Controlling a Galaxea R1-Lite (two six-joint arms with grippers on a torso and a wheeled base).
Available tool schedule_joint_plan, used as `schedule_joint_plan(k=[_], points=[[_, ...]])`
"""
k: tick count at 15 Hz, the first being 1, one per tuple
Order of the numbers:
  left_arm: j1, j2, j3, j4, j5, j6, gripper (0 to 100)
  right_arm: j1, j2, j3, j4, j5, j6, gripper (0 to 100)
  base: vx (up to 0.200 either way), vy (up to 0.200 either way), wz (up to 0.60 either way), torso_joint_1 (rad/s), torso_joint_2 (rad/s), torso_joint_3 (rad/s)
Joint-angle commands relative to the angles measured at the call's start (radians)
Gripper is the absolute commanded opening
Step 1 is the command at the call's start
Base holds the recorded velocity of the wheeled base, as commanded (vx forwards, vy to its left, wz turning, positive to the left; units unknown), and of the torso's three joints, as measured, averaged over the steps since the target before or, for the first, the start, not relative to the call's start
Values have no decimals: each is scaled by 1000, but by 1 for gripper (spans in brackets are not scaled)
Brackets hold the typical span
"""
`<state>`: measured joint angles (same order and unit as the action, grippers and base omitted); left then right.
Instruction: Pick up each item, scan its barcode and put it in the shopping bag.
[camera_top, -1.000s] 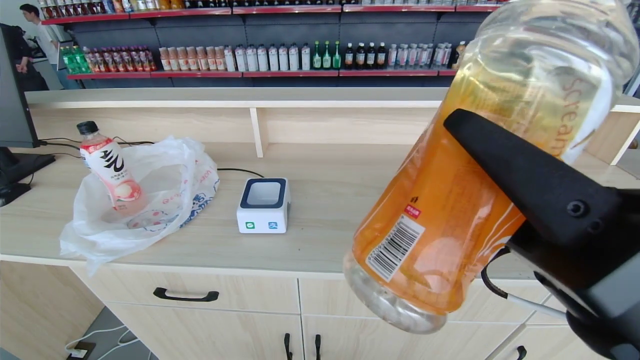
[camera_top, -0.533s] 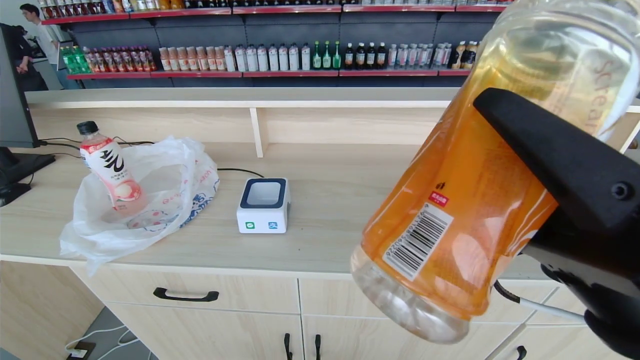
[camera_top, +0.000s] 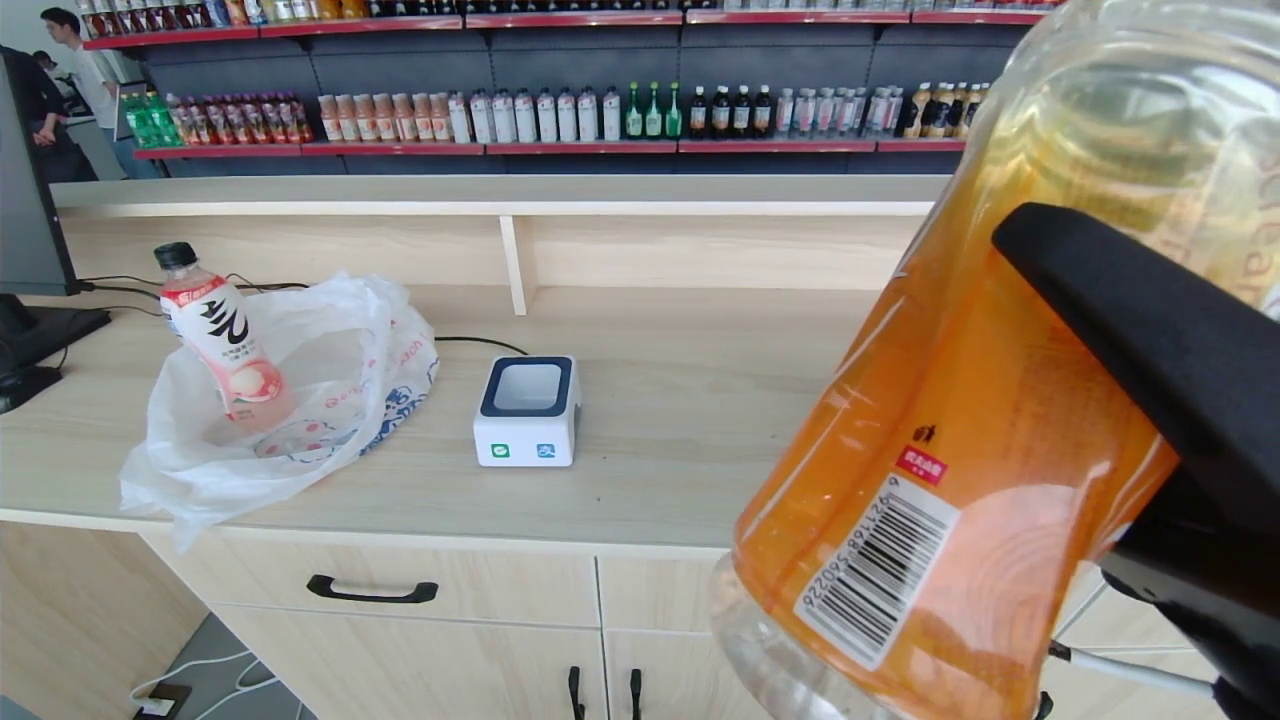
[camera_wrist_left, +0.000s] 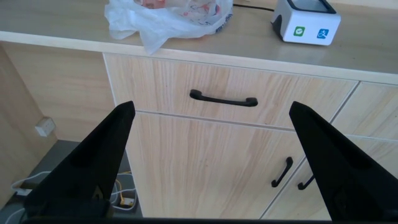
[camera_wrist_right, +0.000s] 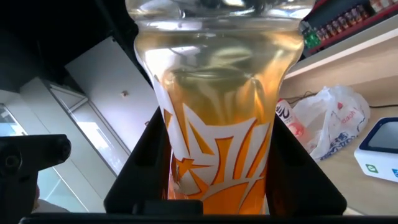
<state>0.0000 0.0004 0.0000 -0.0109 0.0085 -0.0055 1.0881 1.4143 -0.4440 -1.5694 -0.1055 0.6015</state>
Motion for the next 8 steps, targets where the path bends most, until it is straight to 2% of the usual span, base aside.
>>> schedule_joint_plan(k=[1,8], points=[[0,1,0,0,1,-1,100,9,0,2,-1,0,0,0,0,0,0,0,0,0],[0,1,0,0,-1,-1,100,16,6,-8,-1,1,-11,0,0,0,0,0,0,0]])
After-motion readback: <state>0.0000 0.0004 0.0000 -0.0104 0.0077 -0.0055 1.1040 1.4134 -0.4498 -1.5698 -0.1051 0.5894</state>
